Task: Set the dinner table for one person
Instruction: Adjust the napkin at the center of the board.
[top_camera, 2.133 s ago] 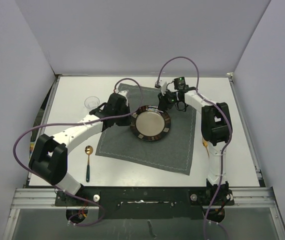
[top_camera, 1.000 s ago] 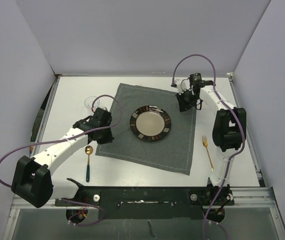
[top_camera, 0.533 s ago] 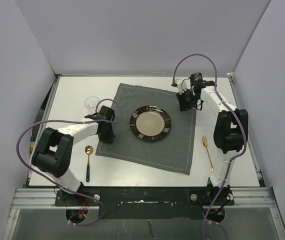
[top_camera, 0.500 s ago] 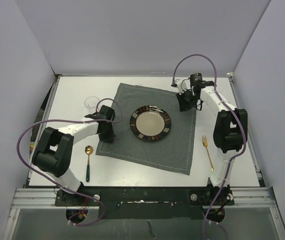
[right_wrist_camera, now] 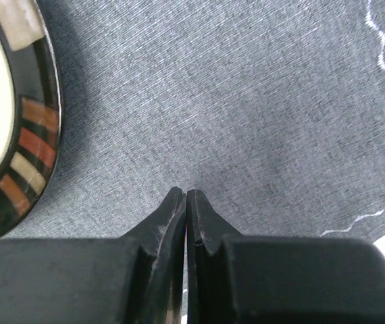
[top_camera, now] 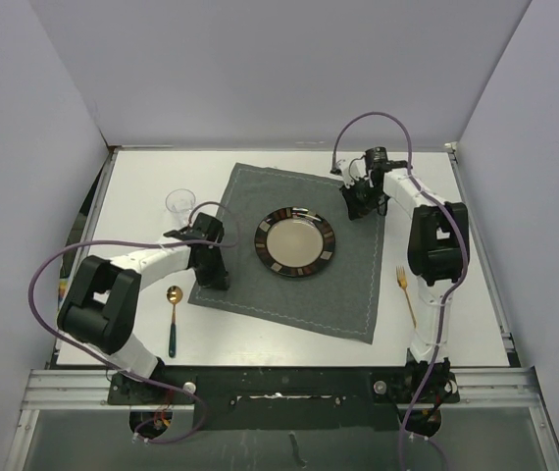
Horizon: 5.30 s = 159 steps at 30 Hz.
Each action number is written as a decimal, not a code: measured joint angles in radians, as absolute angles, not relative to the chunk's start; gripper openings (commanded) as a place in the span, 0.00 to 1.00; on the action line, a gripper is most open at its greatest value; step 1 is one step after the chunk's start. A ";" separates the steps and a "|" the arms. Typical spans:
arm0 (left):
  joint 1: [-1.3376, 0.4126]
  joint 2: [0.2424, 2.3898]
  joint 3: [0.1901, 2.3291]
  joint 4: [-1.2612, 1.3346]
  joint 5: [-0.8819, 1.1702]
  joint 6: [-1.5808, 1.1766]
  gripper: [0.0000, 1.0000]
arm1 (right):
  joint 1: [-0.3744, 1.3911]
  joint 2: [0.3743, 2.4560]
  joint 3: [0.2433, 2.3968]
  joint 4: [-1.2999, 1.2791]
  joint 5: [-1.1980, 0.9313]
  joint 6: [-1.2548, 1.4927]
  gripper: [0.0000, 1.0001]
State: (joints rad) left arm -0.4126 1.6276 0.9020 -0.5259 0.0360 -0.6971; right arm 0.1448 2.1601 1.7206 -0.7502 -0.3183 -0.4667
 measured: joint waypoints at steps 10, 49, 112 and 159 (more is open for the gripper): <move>-0.530 1.431 0.823 -0.643 0.084 -0.775 0.00 | 0.146 2.209 1.757 -0.746 -0.298 -0.524 0.00; -0.334 2.201 1.752 -0.646 0.168 -0.354 0.00 | 0.592 1.485 1.049 -1.153 -0.221 -0.635 0.00; -0.199 2.390 1.898 -0.376 0.074 -0.490 0.00 | 0.351 1.606 1.127 -1.296 -0.131 -0.991 0.00; -0.425 1.903 1.782 -0.423 0.169 -0.343 0.98 | 0.222 1.845 1.604 -0.915 -0.149 -0.580 0.00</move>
